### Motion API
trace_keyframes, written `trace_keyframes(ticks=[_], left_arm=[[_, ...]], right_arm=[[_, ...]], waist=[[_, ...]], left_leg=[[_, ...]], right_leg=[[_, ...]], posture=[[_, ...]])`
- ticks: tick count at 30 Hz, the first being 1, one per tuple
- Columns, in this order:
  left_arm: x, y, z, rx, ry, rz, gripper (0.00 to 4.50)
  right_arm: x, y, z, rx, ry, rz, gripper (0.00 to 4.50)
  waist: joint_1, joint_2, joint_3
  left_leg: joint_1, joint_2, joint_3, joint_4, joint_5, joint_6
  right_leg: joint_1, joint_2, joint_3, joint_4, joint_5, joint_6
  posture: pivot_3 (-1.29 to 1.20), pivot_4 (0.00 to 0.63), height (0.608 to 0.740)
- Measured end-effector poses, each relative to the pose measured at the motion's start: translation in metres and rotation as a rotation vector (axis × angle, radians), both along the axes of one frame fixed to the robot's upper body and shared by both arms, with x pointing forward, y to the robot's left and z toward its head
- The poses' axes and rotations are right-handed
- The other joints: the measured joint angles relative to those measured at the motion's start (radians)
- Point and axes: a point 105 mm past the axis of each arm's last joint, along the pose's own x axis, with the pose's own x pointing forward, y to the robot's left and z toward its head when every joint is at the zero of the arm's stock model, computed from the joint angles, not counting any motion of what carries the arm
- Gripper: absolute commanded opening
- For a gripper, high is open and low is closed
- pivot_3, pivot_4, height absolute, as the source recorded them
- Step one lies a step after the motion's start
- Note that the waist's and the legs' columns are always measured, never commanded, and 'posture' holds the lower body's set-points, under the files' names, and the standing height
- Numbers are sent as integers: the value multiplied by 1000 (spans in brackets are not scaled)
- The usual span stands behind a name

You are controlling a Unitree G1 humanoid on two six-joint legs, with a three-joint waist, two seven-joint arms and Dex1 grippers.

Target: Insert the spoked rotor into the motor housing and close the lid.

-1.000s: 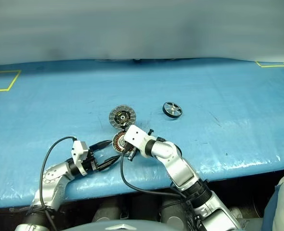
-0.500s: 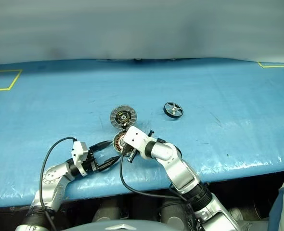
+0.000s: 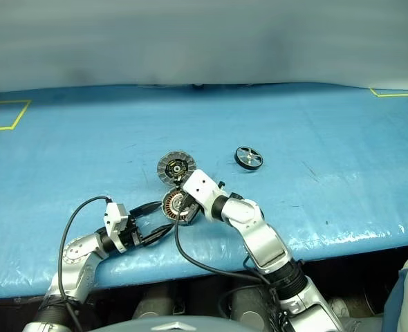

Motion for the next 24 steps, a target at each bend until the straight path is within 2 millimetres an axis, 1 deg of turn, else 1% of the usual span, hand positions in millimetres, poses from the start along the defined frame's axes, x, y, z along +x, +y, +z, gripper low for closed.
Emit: trace_keyframes(ticks=[7,15,24], left_arm=[[0,0,0,0,-1,1,4096],[0,0,0,0,-1,2,4096],[0,0,0,1,0,2,4096]], right_arm=[[-1,0,-11,-25,28,5,21],[0,-2,-14,-41,22,5,21],[-1,-3,-17,-104,-16,10,21]], waist=[[0,0,0],[-1,0,0],[0,0,0]], left_leg=[[0,0,0,0,0,0],[0,0,0,0,0,0],[1,0,0,0,0,0]], right_leg=[[0,0,0,0,0,0],[0,0,0,0,0,0],[1,0,0,0,0,0]], posture=[[0,150,740],[0,150,740],[0,150,740]])
